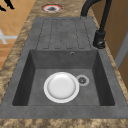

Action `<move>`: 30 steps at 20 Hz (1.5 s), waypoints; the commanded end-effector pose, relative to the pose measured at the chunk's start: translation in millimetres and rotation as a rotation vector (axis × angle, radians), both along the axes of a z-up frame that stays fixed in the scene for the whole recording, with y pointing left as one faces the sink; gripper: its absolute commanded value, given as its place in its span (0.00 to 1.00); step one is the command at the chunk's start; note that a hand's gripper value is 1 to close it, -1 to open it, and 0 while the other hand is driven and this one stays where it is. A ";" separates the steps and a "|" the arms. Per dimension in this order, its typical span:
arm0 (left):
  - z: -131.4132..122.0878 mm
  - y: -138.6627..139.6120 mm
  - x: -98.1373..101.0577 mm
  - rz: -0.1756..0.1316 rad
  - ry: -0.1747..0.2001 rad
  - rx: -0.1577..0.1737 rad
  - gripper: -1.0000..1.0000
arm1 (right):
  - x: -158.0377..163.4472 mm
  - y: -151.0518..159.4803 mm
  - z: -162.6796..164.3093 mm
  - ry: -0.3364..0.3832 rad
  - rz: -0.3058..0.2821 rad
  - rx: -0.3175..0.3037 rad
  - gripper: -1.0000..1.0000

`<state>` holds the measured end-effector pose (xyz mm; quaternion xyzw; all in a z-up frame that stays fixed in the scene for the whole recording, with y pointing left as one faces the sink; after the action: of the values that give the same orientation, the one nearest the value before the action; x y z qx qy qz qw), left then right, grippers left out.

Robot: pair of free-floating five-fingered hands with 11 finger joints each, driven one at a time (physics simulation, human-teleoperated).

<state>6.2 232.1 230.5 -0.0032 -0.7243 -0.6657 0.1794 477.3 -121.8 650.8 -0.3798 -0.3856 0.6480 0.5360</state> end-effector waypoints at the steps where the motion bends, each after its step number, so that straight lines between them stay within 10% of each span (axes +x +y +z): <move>1: 0.0 0.0 0.0 0.000 0.000 0.000 0.50 | -17.0 -17.6 20.9 0.016 -0.003 0.051 1.00; 30: 0.0 0.0 0.0 0.000 0.000 0.000 0.50 | -233.5 -81.4 55.4 0.017 -0.002 0.135 1.00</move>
<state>6.2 232.1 230.5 -0.0032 -0.7243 -0.6657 0.1794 266.6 -197.7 706.1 -0.3594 -0.4138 0.6297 0.5505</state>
